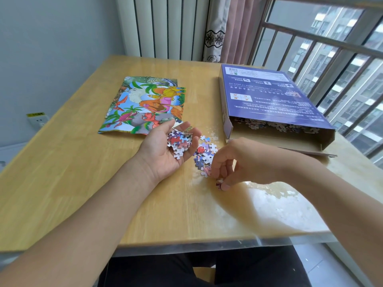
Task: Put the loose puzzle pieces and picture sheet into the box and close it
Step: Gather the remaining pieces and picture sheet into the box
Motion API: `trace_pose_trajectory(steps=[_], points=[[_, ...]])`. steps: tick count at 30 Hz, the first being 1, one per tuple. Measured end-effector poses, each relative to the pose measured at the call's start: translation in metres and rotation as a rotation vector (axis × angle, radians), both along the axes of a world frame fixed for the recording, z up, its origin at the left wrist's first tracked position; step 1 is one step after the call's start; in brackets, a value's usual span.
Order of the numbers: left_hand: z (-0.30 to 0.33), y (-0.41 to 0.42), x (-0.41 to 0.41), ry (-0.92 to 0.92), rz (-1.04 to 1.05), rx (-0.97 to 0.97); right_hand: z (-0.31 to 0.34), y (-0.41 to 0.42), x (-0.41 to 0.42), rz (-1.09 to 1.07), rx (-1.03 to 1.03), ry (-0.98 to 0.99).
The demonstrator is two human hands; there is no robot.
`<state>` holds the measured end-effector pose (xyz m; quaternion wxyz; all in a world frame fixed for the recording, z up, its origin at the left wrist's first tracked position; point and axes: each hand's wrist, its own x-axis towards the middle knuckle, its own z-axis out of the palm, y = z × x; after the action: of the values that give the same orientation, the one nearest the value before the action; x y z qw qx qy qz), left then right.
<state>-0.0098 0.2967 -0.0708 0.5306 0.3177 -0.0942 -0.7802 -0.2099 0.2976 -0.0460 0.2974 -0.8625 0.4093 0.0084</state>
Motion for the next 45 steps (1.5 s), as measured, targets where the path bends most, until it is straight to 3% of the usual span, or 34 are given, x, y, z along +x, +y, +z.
trace_pose_trajectory(steps=[35, 45], points=[[-0.0023, -0.0012, -0.0006, 0.012, -0.01, -0.007, 0.0021, -0.0074, 0.0063, 0.099, -0.002, 0.107], [-0.0021, -0.001, -0.0007, 0.006, -0.015, -0.004, -0.0023, -0.0011, -0.0027, 0.056, -0.035, 0.025]])
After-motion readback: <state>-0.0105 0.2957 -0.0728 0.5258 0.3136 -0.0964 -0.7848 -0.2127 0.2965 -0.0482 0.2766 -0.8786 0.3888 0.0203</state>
